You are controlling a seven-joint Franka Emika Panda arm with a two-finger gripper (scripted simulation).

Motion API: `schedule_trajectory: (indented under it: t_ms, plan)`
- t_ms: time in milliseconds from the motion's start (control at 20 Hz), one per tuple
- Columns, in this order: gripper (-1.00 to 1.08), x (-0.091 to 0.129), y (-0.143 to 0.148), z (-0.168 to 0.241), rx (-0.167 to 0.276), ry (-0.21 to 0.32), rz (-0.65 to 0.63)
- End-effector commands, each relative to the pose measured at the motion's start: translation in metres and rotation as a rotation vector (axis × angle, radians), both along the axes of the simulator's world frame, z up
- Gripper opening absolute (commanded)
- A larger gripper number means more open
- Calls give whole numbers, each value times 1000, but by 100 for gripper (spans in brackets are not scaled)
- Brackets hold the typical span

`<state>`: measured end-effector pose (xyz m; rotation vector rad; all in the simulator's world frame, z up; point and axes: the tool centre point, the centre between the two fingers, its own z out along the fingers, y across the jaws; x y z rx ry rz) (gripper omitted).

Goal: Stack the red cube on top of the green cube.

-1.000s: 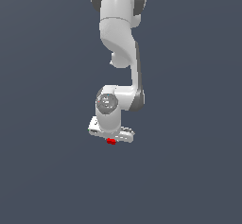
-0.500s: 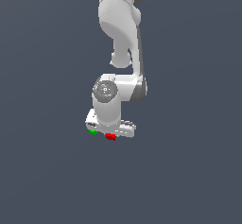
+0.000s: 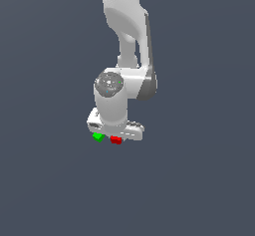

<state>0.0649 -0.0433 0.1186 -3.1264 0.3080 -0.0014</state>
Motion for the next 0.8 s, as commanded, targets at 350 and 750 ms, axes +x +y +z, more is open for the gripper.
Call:
schedule_trajectory:
  t_ms: [350,750]
  plan:
    - [-100,-8,-14,-8,0,0,0]
    - [-100,-38,-65,-38,-1,1,0]
